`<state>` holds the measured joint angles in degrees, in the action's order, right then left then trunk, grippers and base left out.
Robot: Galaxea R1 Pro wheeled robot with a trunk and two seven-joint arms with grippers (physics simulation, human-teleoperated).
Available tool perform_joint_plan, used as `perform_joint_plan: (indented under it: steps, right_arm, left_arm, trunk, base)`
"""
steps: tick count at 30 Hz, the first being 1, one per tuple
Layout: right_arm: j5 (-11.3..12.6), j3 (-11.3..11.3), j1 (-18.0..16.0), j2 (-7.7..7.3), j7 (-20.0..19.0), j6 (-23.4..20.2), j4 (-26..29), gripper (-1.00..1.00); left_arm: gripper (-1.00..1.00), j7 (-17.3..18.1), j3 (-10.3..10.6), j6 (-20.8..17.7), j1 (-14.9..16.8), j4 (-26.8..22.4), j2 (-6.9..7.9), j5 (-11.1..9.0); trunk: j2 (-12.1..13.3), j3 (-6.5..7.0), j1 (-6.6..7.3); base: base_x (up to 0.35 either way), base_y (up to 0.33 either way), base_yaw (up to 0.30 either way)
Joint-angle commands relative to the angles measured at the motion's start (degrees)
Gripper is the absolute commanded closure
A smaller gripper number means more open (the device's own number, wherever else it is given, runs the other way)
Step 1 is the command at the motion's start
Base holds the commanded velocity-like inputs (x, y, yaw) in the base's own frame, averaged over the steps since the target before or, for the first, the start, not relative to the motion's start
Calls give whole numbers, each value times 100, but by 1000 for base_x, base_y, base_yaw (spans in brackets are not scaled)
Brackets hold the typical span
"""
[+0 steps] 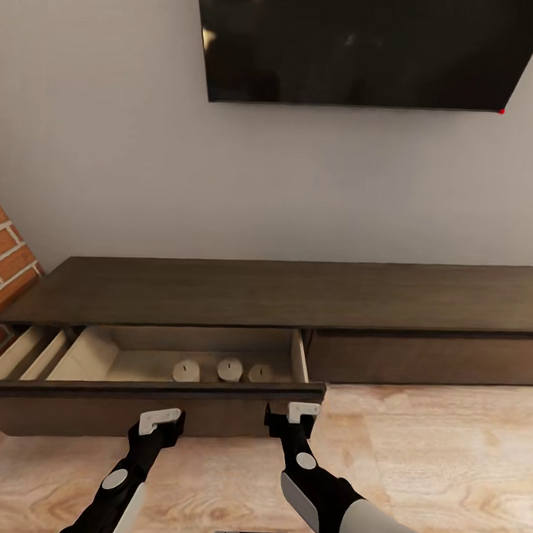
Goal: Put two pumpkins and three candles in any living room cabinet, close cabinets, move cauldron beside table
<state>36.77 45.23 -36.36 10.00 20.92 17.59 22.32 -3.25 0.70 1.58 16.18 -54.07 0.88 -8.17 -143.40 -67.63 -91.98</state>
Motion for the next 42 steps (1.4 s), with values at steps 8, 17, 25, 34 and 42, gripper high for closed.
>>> perform_joint_plan:
  steps: [8, 17, 25, 34, 42]
  right_arm:
    - [-3, -23, -3, 0, 9, 0, 0, -100]
    - [-3, -23, -3, 0, 15, -4, 0, -100]
    - [-3, -23, -3, 0, 26, -10, 0, -100]
    - [-3, -23, -3, 0, 26, -19, 0, -100]
    - [-3, -23, -3, 0, 26, -19, 0, -100]
  left_arm:
    - [-100, 0, 0, 0, 0, -3, 2, 0]
    - [-100, 0, 0, 0, 0, -5, 3, 8]
    - [-100, 0, 0, 0, 0, -4, 3, 9]
    - [-100, 0, 8, 0, 0, -4, 2, 20]
    - [-100, 0, 19, 0, 0, 0, 0, 30]
  trunk:
    - [0, 0, 0]
    - [0, 0, 0]
    - [0, 0, 0]
    - [0, 0, 0]
    - [0, 0, 0]
  base:
    - [321, 0, 0]
    - [305, 0, 0]
    - [216, 0, 0]
    - [50, 0, 0]
    - [106, 34, 0]
